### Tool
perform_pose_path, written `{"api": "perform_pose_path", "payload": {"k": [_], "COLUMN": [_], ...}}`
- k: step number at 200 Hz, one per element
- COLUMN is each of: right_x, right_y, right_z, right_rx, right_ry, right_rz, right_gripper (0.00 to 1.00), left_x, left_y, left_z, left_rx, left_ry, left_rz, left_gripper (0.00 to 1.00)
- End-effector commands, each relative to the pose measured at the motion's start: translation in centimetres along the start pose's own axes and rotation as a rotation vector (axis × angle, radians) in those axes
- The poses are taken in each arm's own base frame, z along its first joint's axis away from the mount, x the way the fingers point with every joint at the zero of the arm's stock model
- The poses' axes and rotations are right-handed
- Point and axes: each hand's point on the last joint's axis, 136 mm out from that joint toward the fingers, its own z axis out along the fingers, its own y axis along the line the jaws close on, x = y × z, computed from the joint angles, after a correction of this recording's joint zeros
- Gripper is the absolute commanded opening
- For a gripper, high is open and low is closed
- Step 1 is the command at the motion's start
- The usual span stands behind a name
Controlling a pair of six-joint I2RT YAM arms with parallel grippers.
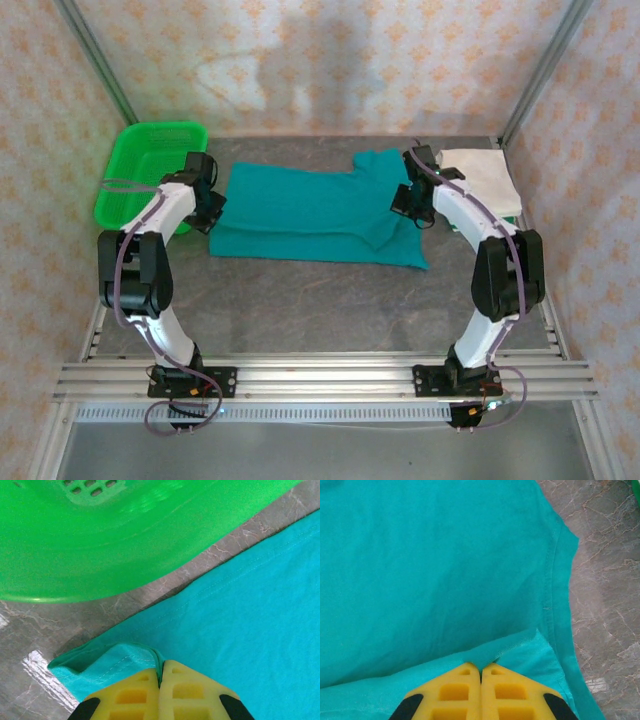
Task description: Fold and stack the t-shirts
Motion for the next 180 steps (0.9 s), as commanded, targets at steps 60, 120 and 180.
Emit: {"api": "perform_pose_path", "payload": {"k": [60, 120, 180], "right_x": [-0.1, 0.0, 0.1], "right_y": [-0.7, -0.8, -1.0], "right_z": [1.0, 1.6, 2.5], "right_rx": [0.022, 0.031, 0.046], "right_ry": [-0.007, 0.003, 0.017], "right_rz": [0.008, 0.015, 0.026], "right_gripper": [0.01, 0.01, 0.02], "left_x": [0.3, 0.7, 0.6], "left_y": [-0.5, -0.8, -1.6], "left_z": [1.8, 4.2, 5.2], "left_rx": [-0.036, -0.068, -0.074], "left_ry": [0.052, 0.088, 0.108], "left_rz": [0.05, 0.079, 0.106], "left_gripper": [0.0, 0.0, 0.01]}}
